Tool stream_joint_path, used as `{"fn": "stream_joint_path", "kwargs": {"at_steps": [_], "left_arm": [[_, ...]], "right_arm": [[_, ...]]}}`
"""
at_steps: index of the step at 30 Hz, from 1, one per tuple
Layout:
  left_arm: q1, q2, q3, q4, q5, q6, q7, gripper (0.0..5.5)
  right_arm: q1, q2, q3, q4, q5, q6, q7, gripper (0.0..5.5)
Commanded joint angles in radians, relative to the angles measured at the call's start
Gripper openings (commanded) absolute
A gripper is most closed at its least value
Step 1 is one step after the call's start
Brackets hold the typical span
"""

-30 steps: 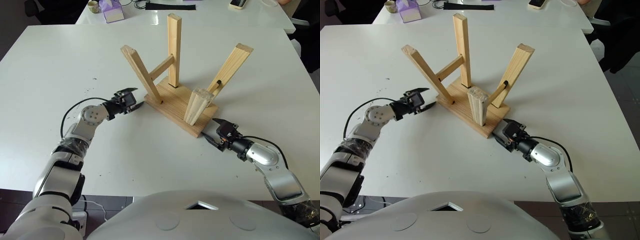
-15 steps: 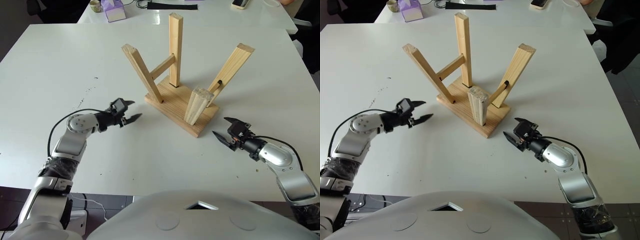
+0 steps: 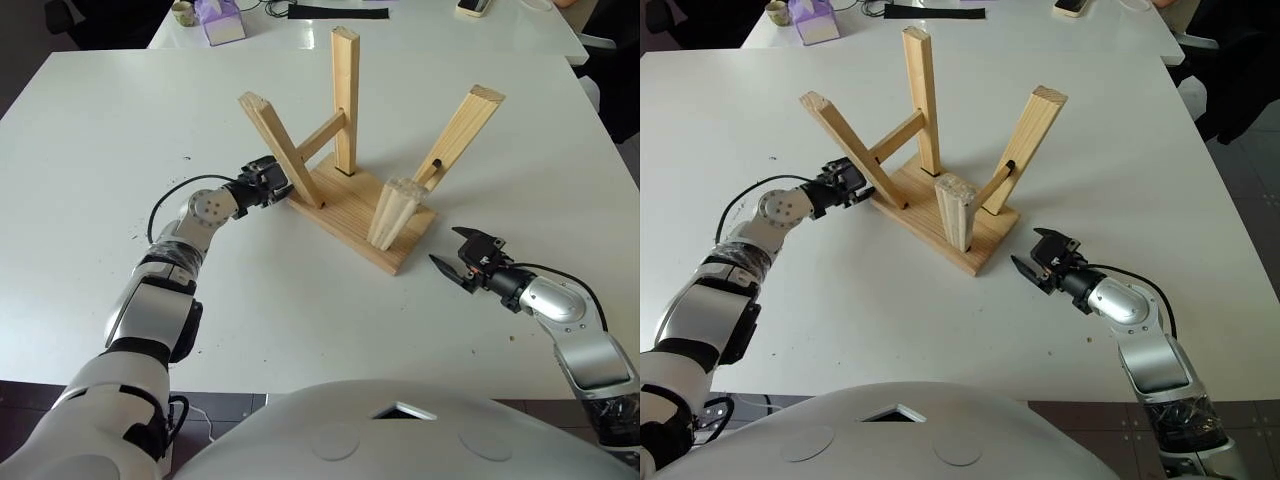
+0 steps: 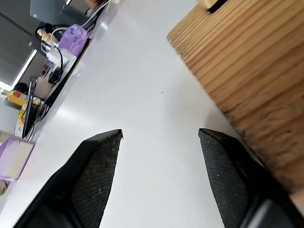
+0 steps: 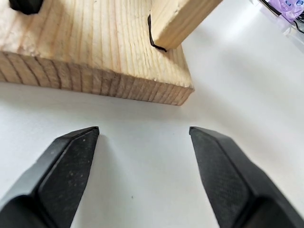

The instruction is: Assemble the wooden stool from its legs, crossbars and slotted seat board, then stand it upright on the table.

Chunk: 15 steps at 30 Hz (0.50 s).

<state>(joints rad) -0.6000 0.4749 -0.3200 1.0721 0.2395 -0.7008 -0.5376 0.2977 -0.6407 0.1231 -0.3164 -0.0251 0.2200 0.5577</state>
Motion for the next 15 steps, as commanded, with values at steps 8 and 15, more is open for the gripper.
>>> {"fn": "stream_joint_path", "kwargs": {"at_steps": [8, 15], "left_arm": [[0.540, 0.125, -0.047, -0.578, -0.276, 0.111, -0.316, 3.01], [0.668, 0.205, 0.054, -0.804, -0.342, 0.332, -0.241, 3.01]], "right_arm": [[0.050, -0.002, 0.035, 0.044, -0.062, 0.006, -0.023, 3.53], [0.055, -0.062, -0.029, 0.048, -0.056, -0.017, -0.003, 3.53]]}}
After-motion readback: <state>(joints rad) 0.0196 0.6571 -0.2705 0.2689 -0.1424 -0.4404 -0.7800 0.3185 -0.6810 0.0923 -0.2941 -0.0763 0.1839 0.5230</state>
